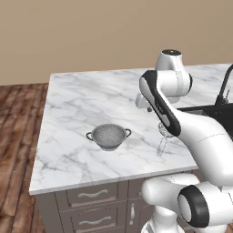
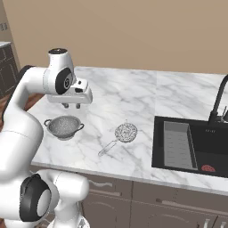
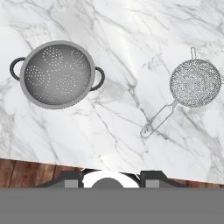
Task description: Pick the strainer and colander and place them in the sink. Then turn on the water.
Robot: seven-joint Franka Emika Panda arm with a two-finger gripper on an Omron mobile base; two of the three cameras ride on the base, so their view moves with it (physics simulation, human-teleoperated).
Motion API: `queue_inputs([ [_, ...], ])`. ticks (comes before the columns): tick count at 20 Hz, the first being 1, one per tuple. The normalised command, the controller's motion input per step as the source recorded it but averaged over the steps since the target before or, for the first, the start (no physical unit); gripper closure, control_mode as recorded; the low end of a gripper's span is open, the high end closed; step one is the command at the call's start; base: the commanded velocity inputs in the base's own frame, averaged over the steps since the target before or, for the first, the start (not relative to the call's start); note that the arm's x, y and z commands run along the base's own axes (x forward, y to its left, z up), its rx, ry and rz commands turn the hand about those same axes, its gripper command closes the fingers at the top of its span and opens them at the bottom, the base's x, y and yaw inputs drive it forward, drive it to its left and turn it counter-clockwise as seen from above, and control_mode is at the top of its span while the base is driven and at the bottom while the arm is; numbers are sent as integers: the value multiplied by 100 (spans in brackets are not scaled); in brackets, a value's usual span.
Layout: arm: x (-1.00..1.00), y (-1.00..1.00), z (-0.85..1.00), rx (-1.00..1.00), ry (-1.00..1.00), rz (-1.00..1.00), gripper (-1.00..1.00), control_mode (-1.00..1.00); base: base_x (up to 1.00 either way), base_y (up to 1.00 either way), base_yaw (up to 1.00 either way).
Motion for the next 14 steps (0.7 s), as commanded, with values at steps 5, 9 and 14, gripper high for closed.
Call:
queue_inputs([
  [5, 0, 5, -1, 0, 4, 0, -100, -100, 0, 0, 0],
  [9, -3, 10, -12, 0, 7, 0, -100, -100, 0, 0, 0],
  [14, -6, 5, -14, 0, 4, -3, -100, -100, 0, 0, 0],
])
